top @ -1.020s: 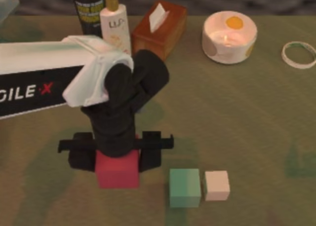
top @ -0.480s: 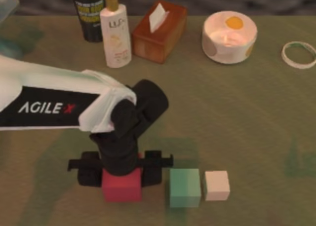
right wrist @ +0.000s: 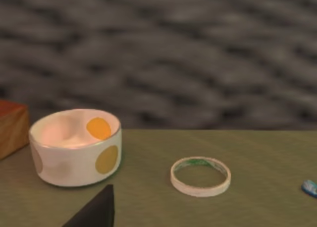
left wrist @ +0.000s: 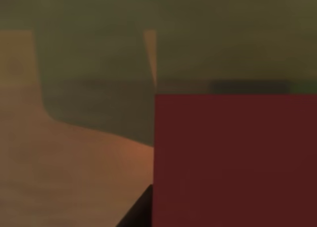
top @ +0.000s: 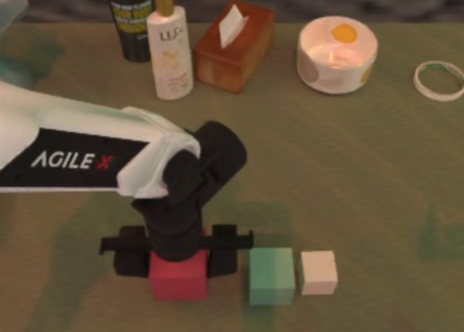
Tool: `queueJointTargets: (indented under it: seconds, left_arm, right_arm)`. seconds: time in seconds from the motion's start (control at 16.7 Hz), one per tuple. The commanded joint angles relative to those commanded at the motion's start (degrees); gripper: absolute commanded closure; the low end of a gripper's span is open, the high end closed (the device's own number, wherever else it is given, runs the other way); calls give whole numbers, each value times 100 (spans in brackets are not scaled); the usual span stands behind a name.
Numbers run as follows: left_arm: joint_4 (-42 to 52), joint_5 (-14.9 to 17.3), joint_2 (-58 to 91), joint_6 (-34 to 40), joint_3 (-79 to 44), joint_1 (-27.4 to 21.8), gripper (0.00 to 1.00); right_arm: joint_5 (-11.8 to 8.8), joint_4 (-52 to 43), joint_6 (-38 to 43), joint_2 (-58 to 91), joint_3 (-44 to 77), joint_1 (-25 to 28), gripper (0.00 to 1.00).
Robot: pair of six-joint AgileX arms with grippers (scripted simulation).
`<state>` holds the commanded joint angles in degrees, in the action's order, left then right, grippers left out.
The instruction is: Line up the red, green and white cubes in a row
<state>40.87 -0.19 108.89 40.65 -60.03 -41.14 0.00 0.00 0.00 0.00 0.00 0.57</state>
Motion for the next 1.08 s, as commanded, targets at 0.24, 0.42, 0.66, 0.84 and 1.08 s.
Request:
queueJointTargets:
  seconds: [0.24, 0.42, 0.66, 0.84, 1.08]
  left_arm:
    - [0, 0, 0, 0, 0, 0, 47]
    - [0, 0, 0, 0, 0, 0, 25]
    - [0, 0, 0, 0, 0, 0, 0]
    - [0, 0, 0, 0, 0, 0, 0]
    - [0, 0, 0, 0, 0, 0, 0]
  right_arm:
    - [0, 0, 0, 0, 0, 0, 0]
    - [0, 0, 0, 0, 0, 0, 0]
    - [0, 0, 0, 0, 0, 0, 0]
    - [0, 0, 0, 0, 0, 0, 0]
    - [0, 0, 0, 0, 0, 0, 0]
